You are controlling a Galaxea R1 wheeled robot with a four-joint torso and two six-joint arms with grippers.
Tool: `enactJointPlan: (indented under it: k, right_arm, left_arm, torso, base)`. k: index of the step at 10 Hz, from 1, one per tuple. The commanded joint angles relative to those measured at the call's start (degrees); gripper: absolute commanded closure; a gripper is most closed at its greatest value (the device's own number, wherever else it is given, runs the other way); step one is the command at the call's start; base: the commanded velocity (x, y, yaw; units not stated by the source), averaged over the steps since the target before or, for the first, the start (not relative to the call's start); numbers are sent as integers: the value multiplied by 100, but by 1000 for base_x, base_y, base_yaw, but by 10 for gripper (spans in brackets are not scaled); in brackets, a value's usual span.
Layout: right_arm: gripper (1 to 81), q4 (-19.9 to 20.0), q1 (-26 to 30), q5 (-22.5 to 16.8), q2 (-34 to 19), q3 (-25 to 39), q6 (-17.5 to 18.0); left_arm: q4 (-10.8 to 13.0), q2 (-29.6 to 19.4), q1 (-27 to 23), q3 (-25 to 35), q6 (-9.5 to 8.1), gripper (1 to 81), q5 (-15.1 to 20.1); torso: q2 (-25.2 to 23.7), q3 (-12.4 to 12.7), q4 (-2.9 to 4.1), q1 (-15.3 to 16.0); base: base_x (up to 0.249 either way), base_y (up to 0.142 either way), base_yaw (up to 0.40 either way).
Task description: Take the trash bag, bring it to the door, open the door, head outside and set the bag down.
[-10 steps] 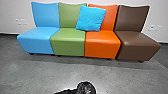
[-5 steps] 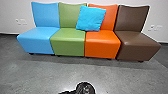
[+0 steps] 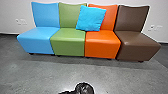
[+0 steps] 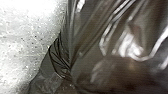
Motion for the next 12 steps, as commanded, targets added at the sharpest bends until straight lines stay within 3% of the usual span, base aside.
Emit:
enactJointPlan:
  k: [1,2,3,7,9,10,12]
  right_arm:
    - [10,63,357,-302,-337,75,10]
    - [10,63,358,-302,-337,75,10]
    - [10,63,357,-302,-337,75,10]
    - [10,54,322,-302,-284,66,1]
    - [10,46,296,-302,-231,40,1]
    - [10,46,278,-302,-188,5,1]
    - [10,54,252,-302,-135,-57,-16]
  left_arm:
    - [42,-44,-539,-43,-25,811,411]
    - [24,-71,-530,-25,-25,811,411]
    - [32,-71,-512,-25,-25,811,420]
    - [68,-185,-468,63,1,811,446]
    - [33,-352,-460,353,1,811,446]
    - [15,-448,-460,484,-7,811,438]
    - [6,-510,-460,607,-7,811,438]
  torso:
    - [0,0,0,0]
    - [0,0,0,0]
    - [573,0,0,-369]
    - [1015,0,0,-640]
    - [1408,568,0,-885]
    - [1544,614,0,-951]
    - [1915,963,0,-1191]
  base:
    - [0,0,0]
    - [0,0,0]
    - [0,0,0]
    - [0,0,0]
    - [0,0,0]
    - [0,0,0]
    - [0,0,0]
